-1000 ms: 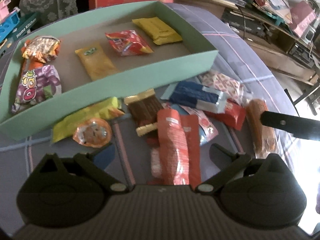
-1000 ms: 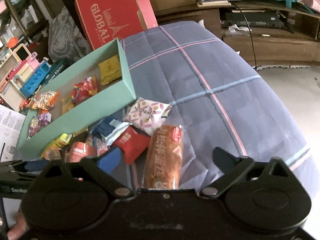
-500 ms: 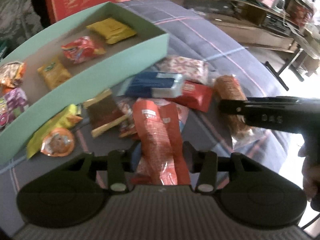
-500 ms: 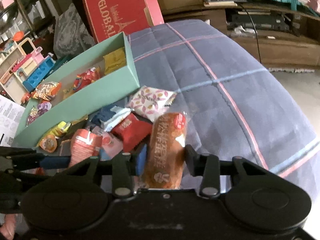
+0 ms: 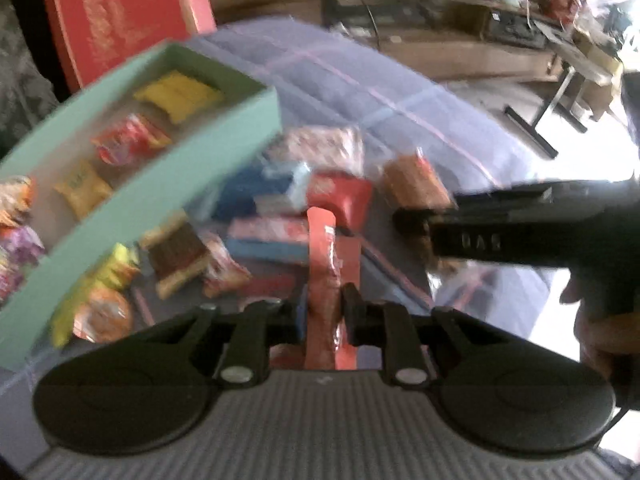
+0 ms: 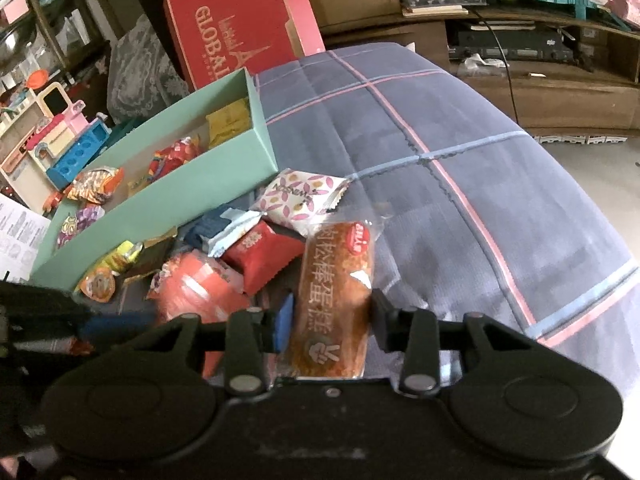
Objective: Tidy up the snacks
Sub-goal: 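Grasp the red packet with left gripper while right grasps the bread roll, then carry the red packet and bread roll into the green tray and open both grippers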
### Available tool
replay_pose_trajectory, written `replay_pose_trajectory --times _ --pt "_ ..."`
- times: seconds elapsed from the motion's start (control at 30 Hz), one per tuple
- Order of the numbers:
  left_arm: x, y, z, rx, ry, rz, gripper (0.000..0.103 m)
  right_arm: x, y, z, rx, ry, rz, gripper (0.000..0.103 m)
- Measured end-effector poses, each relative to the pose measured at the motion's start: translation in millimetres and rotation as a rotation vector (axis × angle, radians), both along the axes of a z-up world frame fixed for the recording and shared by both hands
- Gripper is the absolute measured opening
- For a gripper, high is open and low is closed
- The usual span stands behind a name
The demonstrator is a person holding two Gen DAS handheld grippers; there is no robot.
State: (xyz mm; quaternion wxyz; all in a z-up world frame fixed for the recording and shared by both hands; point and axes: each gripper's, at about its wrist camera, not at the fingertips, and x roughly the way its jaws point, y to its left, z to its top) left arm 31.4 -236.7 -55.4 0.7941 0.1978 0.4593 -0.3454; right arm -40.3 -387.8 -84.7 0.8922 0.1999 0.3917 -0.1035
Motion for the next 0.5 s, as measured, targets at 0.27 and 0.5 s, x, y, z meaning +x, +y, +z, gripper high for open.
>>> replay_pose_trajectory --times 0.27,0.5 --pt "11.5 2.1 -20.8 0.019 0.081 0.058 0.032 -5.1 1.9 0.0 -0.018 0.008 0.009 0.039" --pt "2.2 4.7 -4.4 -0.035 0.04 0.018 0.016 -5.1 0.9 6.2 -0.004 0.01 -0.013 0.038"
